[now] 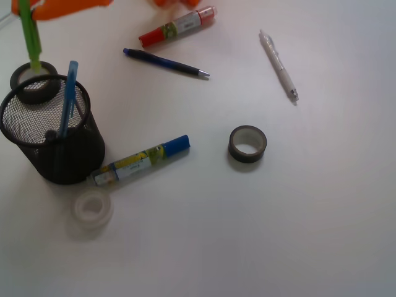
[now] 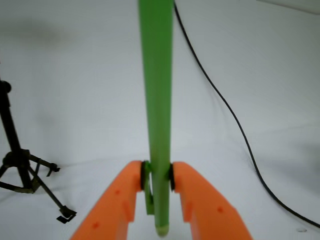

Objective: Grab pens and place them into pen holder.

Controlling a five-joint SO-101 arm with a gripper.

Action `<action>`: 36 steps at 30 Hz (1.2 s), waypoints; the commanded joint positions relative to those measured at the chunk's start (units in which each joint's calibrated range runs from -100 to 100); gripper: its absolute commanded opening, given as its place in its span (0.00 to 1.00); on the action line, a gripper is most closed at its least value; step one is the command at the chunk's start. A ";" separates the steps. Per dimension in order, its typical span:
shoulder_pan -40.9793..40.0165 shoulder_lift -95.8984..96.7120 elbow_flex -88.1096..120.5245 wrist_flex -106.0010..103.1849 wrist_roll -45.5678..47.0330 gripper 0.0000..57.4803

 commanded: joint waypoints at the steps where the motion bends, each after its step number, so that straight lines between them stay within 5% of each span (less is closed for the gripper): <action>1: 0.81 4.30 -0.22 -3.70 -0.93 0.01; 6: 0.81 9.40 -0.04 -3.97 -1.76 0.02; 11: 0.81 10.59 0.86 -3.97 -1.51 0.18; 22: 2.08 3.96 5.30 -2.39 2.39 0.32; 36: -15.42 -40.83 5.39 72.94 32.82 0.32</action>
